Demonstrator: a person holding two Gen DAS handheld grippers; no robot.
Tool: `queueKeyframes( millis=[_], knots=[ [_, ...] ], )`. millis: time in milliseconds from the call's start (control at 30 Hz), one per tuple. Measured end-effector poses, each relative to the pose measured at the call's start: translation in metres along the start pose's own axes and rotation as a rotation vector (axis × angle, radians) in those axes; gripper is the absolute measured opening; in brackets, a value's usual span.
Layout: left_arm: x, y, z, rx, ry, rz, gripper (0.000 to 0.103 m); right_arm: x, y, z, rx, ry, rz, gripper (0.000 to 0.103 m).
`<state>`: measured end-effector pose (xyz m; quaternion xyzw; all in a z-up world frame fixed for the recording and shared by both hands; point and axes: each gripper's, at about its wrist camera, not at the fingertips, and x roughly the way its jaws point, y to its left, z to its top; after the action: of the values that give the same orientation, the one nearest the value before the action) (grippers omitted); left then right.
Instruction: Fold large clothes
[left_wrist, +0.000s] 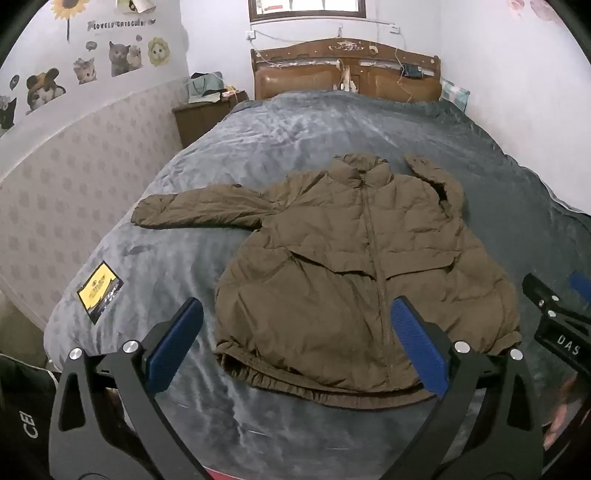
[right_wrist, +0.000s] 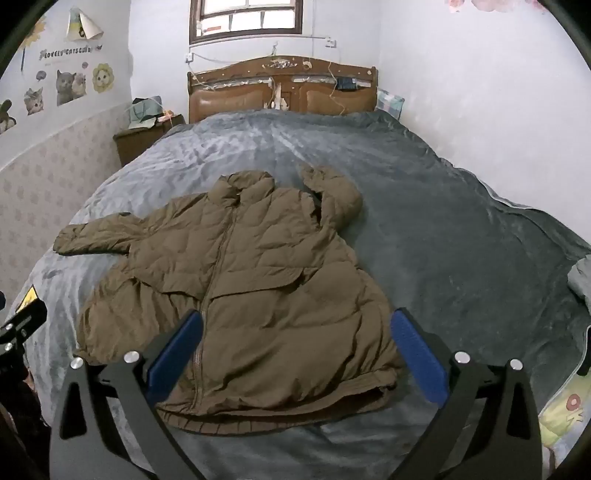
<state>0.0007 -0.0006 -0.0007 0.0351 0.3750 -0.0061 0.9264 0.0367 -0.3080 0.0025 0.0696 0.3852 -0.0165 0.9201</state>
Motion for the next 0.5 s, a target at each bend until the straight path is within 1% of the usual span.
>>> queueKeyframes(
  millis=[33,300,333,467,500],
  knots=[
    [0.001,0.0,0.0,-0.002,0.001,0.002,0.1,-0.001,0.0,0.0,0.001,-0.011,0.0,0.101],
    [0.009,0.001,0.006,-0.015,0.011,-0.003,0.1,-0.001,-0.003,0.002,0.003,0.001,0.001,0.101],
    [-0.001,0.0,0.004,0.004,-0.012,0.001,0.1,-0.002,-0.003,0.001,0.006,-0.001,0.005,0.101],
    [-0.002,0.0,0.008,0.0,-0.014,0.004,0.1,-0.003,-0.003,0.0,0.005,-0.002,0.002,0.101],
    [-0.003,0.001,0.002,0.003,-0.02,0.004,0.1,-0.003,-0.003,0.001,0.005,0.0,0.003,0.101]
  ],
)
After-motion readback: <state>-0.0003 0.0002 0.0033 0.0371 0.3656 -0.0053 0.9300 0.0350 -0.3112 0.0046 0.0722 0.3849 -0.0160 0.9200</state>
